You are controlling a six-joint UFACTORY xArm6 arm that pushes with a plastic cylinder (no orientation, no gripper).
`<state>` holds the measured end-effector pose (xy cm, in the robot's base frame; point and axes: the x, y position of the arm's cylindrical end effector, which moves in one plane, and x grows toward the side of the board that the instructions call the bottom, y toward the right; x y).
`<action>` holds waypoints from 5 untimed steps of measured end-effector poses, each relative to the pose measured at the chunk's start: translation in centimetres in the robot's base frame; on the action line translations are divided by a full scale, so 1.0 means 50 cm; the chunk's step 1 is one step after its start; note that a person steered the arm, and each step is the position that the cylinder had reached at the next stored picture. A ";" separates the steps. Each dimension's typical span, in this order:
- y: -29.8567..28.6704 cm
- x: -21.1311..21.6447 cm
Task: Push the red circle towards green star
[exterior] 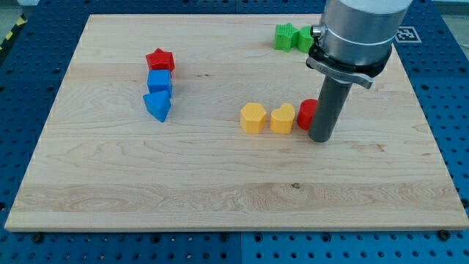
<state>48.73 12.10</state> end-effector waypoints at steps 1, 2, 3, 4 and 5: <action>-0.008 -0.043; -0.008 -0.102; -0.009 -0.175; -0.032 -0.251; -0.093 -0.303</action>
